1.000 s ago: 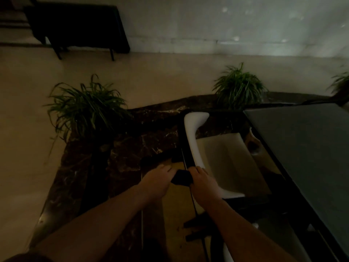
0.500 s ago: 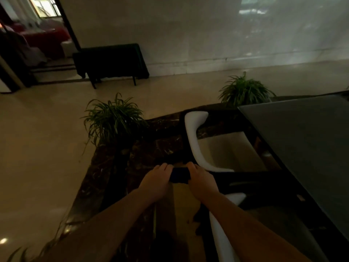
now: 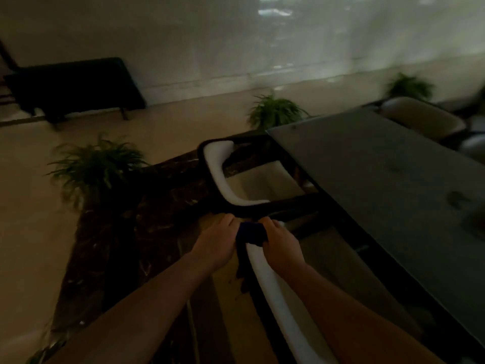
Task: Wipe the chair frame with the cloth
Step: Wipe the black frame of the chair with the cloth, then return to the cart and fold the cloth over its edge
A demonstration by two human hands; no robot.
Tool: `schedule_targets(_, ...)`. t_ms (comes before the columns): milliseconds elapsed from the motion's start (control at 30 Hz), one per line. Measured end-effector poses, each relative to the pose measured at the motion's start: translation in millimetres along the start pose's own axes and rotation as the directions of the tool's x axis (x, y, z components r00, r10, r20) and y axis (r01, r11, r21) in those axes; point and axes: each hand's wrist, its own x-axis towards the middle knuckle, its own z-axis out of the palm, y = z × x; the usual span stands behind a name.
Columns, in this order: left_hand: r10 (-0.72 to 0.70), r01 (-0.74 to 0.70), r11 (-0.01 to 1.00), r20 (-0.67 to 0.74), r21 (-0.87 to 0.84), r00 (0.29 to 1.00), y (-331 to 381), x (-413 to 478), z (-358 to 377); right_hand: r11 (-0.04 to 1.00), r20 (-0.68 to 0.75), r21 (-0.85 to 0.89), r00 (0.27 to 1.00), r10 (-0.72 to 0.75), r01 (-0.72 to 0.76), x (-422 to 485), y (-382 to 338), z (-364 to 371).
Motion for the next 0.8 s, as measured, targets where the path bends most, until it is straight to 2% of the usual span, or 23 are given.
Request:
schedule_targets(100, 0.202, -0.201, 0.979, -0.032, 0.007, 0.979, 45.7, 17.9, 16.0, 0.985, -0.110, -0.050, 0.981, 0.158, -0.165, -40.7, 35.2, -24.1)
schedule_targets(200, 0.397, -0.394, 0.916, 0.035, -0.070, 0.917, 122.7, 32.8, 39.9, 0.924, -0.244, -0.117, 0.913, 0.328, -0.363, -106.7, 80.9, -62.6)
schedule_targets(300, 0.605, -0.589, 0.793, 0.080, -0.155, 0.792, 213.5, 29.2, 56.8, 0.835, -0.386, -0.126, 0.802, 0.456, -0.535, -188.8, 115.4, -101.5)
schedule_targets(333, 0.680, -0.664, 0.731, 0.082, -0.155, 0.729, 255.0, 22.6, 60.4, 0.789, -0.444, -0.114, 0.741, 0.504, -0.604, -227.0, 125.0, -120.2)
schedule_targets(400, 0.725, -0.709, 0.685, 0.067, -0.167, 0.685, 290.3, 14.0, 62.2, 0.757, -0.483, -0.086, 0.692, 0.537, -0.648, -259.2, 135.5, -133.0)
schedule_targets(500, 0.831, -0.815, 0.554, 0.056, -0.168, 0.553, 365.7, -11.0, 70.8, 0.668, -0.550, -0.016, 0.564, 0.616, -0.744, -332.5, 149.2, -157.6)
schedule_targets(600, 0.902, -0.879, 0.429, 0.054, -0.206, 0.428, 433.8, -32.4, 83.4, 0.629, -0.624, 0.025, 0.479, 0.617, -0.777, -399.7, 163.9, -172.8)
schedule_targets(700, 0.929, -0.903, 0.371, 0.086, -0.219, 0.361, 487.9, -57.5, 104.1, 0.603, -0.659, 0.050, 0.427, 0.619, -0.796, -456.8, 184.0, -182.0)
schedule_targets(800, 0.935, -0.911, 0.353, 0.101, -0.213, 0.339, 534.9, -81.9, 118.3, 0.583, -0.673, 0.106, 0.373, 0.638, -0.805, -501.6, 211.2, -194.0)
